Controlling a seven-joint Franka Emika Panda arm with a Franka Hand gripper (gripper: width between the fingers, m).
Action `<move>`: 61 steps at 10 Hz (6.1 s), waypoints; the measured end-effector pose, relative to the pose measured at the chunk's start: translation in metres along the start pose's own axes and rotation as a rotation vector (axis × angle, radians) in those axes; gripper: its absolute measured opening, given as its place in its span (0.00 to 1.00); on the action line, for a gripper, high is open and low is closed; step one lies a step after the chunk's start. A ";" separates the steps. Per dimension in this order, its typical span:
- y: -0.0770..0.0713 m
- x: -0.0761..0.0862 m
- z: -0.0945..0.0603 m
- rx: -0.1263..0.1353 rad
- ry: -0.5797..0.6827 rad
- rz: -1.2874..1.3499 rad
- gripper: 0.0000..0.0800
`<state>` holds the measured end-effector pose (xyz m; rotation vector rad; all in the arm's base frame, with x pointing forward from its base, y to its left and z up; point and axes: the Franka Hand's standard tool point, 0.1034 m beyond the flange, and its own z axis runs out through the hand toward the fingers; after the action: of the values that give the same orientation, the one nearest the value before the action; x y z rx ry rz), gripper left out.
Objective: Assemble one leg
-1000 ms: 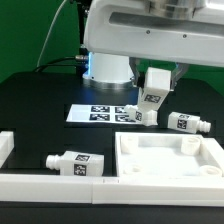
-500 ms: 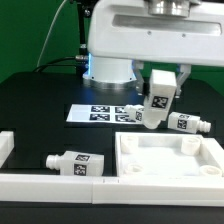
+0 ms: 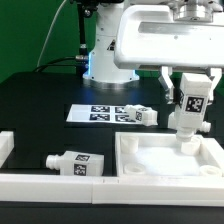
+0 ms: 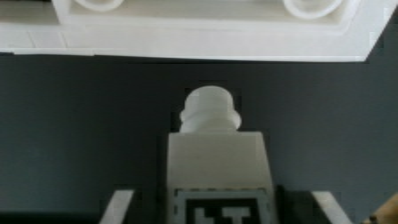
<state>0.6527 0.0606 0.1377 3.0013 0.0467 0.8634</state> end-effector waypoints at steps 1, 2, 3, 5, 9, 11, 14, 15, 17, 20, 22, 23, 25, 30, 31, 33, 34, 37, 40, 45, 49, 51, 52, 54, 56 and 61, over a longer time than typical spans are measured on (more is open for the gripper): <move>0.000 -0.001 0.001 0.000 -0.003 -0.001 0.36; -0.008 -0.003 0.002 0.007 0.005 0.005 0.36; -0.035 -0.018 0.006 0.035 0.037 0.016 0.36; -0.063 -0.026 0.012 0.049 0.040 0.049 0.36; -0.061 -0.026 0.012 0.043 0.042 0.015 0.36; -0.051 -0.033 0.020 0.029 0.061 -0.009 0.36; -0.052 -0.049 0.032 0.024 0.036 -0.018 0.36; -0.055 -0.054 0.035 0.024 0.028 -0.019 0.36; -0.056 -0.060 0.040 0.023 0.019 -0.024 0.36; -0.056 -0.067 0.046 0.020 0.013 -0.030 0.36; -0.056 -0.065 0.047 0.018 0.047 -0.037 0.36; -0.056 -0.065 0.047 0.018 0.047 -0.039 0.36; -0.055 -0.066 0.048 0.018 0.043 -0.049 0.64; -0.031 -0.037 0.021 0.024 -0.099 -0.043 0.81; -0.029 -0.034 0.018 0.036 -0.223 -0.027 0.81; -0.034 -0.033 0.021 0.042 -0.370 0.022 0.81; -0.042 -0.035 0.026 0.042 -0.434 0.043 0.81; -0.052 -0.041 0.042 0.038 -0.463 0.053 0.81; -0.051 -0.042 0.044 0.032 -0.462 0.065 0.78; -0.051 -0.042 0.044 -0.013 -0.465 0.269 0.36; -0.050 -0.041 0.046 -0.108 -0.408 0.662 0.36; -0.048 -0.043 0.045 -0.182 -0.386 1.021 0.36; -0.047 -0.044 0.045 -0.193 -0.370 1.161 0.36; -0.048 -0.048 0.043 -0.200 -0.330 1.448 0.36; -0.048 -0.048 0.043 -0.195 -0.332 1.429 0.36; -0.052 -0.046 0.041 -0.095 -0.463 0.681 0.80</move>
Offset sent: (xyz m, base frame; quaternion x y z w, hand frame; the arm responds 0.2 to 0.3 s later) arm -0.0090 0.0545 -0.0230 -0.0115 0.0802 0.0381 0.9960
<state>0.6343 0.1105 0.0773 3.0420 -1.0248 0.1313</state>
